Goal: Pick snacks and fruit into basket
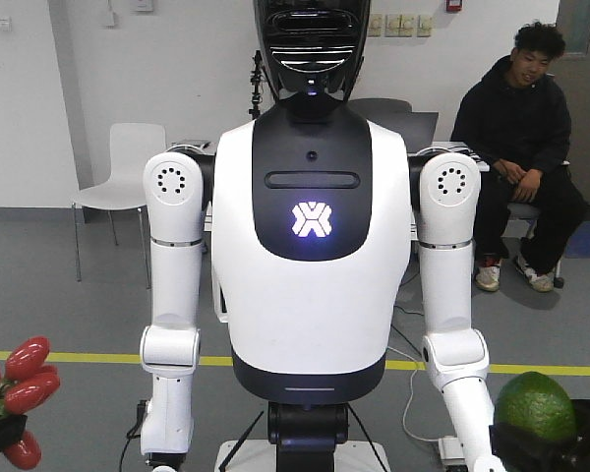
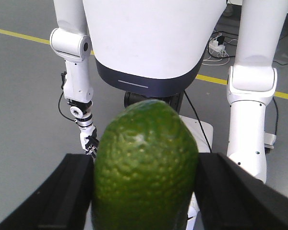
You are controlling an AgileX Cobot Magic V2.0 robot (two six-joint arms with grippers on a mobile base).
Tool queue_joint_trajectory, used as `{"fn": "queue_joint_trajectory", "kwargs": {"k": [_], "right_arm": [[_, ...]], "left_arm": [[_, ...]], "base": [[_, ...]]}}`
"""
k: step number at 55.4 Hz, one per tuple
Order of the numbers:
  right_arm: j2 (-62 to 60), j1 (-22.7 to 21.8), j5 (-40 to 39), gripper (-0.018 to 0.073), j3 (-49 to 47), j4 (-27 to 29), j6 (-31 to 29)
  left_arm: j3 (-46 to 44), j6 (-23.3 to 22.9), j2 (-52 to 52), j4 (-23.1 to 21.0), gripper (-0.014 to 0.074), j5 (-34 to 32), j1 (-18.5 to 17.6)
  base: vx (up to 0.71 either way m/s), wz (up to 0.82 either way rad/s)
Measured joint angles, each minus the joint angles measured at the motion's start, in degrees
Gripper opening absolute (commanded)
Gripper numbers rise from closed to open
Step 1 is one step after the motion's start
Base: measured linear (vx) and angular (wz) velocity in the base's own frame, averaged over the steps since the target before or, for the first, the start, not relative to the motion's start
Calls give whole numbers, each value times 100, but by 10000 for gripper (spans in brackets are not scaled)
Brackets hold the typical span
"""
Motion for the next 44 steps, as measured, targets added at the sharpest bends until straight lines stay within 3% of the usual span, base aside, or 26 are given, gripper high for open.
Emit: {"fn": "queue_joint_trajectory", "kwargs": {"k": [44], "right_arm": [[0, 0, 0, -8, 0, 0, 0]], "left_arm": [[0, 0, 0, 0, -6, 0, 0]], "base": [[0, 0]]}}
